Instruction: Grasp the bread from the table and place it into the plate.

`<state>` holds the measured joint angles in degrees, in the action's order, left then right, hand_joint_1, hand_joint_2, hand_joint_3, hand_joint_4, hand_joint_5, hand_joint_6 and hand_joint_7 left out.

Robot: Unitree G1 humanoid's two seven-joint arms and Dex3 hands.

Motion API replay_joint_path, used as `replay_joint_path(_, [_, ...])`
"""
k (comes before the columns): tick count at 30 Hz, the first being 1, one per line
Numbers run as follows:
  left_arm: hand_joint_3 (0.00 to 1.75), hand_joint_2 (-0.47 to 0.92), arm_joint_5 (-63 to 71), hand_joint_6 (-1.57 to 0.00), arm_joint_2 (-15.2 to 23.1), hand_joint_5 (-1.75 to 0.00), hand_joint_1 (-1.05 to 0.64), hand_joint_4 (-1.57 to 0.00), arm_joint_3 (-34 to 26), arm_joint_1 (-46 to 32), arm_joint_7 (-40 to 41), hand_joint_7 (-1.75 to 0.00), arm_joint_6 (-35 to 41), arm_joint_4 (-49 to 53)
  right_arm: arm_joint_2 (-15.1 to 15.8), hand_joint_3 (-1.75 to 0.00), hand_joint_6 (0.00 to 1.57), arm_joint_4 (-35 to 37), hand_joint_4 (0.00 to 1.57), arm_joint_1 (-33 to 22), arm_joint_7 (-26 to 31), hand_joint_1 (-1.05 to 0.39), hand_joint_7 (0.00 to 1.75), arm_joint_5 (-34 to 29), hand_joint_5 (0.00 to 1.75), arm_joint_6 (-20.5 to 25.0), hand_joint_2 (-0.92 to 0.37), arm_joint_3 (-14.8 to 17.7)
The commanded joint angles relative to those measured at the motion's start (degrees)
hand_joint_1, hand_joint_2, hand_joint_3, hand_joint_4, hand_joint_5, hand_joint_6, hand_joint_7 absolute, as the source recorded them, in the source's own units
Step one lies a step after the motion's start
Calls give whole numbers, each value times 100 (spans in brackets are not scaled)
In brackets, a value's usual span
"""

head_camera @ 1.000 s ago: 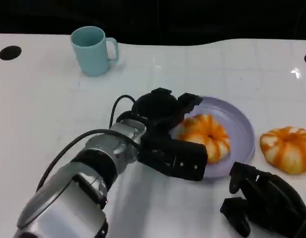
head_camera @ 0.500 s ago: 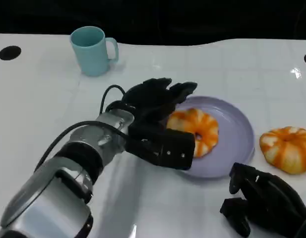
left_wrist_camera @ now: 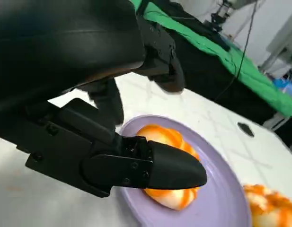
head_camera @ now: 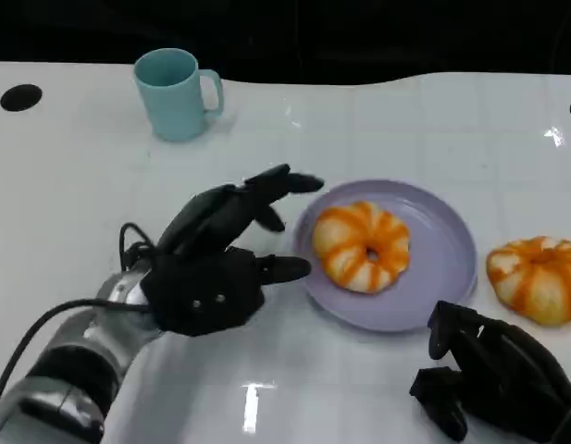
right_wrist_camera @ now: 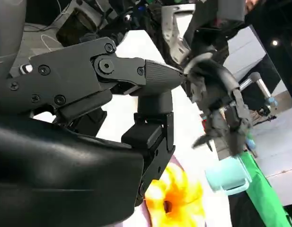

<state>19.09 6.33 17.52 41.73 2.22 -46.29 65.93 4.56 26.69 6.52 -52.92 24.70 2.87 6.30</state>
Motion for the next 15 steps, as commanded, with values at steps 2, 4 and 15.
replay_joint_path(2, [24, 92, -967, -100, -87, -87, -105, -140, -650, -364, -983, -86, -403, -57, 104, -51, 90, -30, 109, -80, 1, -56, 174, -33, 175, -99, -92, 13])
replay_joint_path(4, [27, 92, -1188, -110, -48, -90, -105, -148, -792, -501, -1328, -87, -465, -136, 101, -50, 91, -114, 109, -124, 34, -57, 175, 10, 175, 21, -91, 16])
replay_joint_path(15, [13, 92, -2647, -148, -79, -97, -105, -152, -1622, -1472, -3228, -79, -36, -815, 130, -49, 92, -440, 111, -253, 185, -57, 175, -10, 175, 227, -91, -41])
